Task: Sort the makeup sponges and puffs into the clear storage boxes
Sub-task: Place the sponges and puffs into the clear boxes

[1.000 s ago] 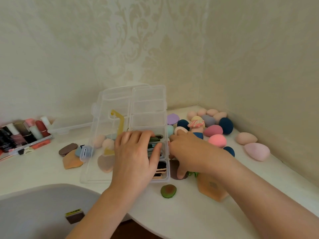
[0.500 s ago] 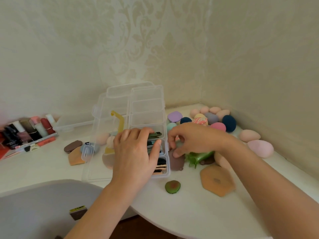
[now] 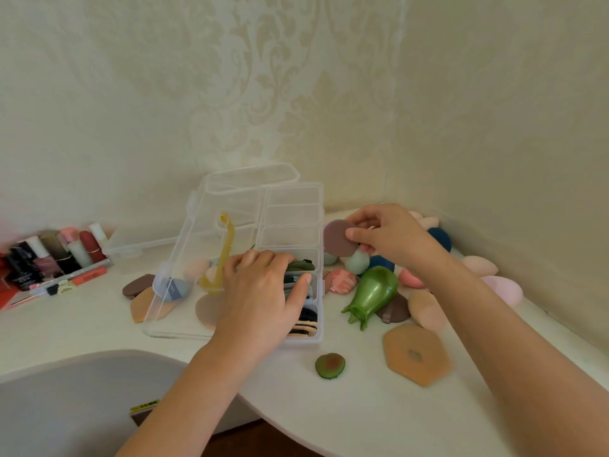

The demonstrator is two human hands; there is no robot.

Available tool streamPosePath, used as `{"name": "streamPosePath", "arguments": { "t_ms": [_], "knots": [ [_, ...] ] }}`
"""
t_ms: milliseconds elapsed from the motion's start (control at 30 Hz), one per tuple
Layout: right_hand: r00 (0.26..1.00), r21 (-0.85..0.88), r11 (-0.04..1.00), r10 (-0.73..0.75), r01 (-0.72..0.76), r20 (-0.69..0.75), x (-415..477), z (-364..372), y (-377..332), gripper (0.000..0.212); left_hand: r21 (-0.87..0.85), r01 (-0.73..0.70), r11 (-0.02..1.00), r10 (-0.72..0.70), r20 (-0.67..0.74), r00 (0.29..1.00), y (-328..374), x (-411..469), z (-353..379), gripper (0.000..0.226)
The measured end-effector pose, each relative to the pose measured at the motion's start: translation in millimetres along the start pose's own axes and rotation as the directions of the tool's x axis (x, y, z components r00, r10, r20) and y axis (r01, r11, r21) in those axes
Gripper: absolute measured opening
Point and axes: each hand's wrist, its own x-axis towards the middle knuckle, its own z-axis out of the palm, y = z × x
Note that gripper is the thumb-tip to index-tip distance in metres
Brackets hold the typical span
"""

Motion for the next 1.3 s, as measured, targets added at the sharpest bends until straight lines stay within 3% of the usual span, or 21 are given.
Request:
{"name": "streamPosePath", "arguments": {
  "t_ms": [133, 233, 333, 500, 667, 900, 1133, 1233, 1300],
  "knots": [
    [0.978, 0.006, 0.995, -0.101, 0.104, -0.181, -3.6, 8.8, -2.9, 0.008, -0.030, -0.016, 0.999, 0.016, -0.012, 1.000, -2.4, -0.7, 0.5, 0.050],
    [0.915, -0.153, 0.960, -0.270, 0.233, -0.300, -13.4, 13.8, -11.6, 0.008, -0.040, -0.021, 0.999, 0.020, -0.012, 1.000, -3.1, -0.7, 0.9, 0.050],
    [0.841, -0.137, 0.916, -0.400, 0.376, -0.365, -25.0, 17.3, -22.8, 0.009, -0.029, -0.027, 0.999, 0.026, -0.027, 0.999, -2.3, 0.7, 0.4, 0.046],
    [0.846, -0.221, 0.848, -0.516, 0.482, -0.135, -31.9, 33.0, -24.6, 0.014, -0.020, -0.019, 1.000, 0.019, -0.022, 1.000, -1.0, 1.6, 0.6, 0.045],
    [0.799, -0.376, 0.755, -0.599, 0.537, -0.060, -31.7, 42.9, -21.9, 0.009, -0.048, 0.000, 0.999, -0.002, -0.050, 0.999, 1.1, 1.8, 1.8, 0.043],
    [0.857, -0.395, 0.776, -0.512, 0.492, 0.062, -26.8, 54.5, -22.4, 0.011, -0.130, -0.012, 0.991, -0.009, -0.162, 0.987, 2.9, -1.0, 2.8, 0.030],
    [0.857, -0.653, 0.600, -0.492, 0.461, 0.153, -29.9, 51.4, -34.6, 0.024, -0.256, 0.015, 0.967, -0.065, -0.188, 0.980, 2.1, -2.4, 0.0, 0.046],
    [0.852, -0.682, 0.541, -0.460, 0.492, 0.249, -27.6, 49.4, -36.9, 0.028, -0.279, 0.017, 0.960, -0.068, -0.174, 0.982, 1.9, -1.7, -0.7, 0.049],
    [0.847, -0.640, 0.561, -0.421, 0.525, 0.326, -29.3, 41.9, -38.6, 0.034, -0.286, 0.009, 0.958, -0.061, -0.173, 0.983, 1.6, -2.0, -0.7, 0.049]
  ]
}}
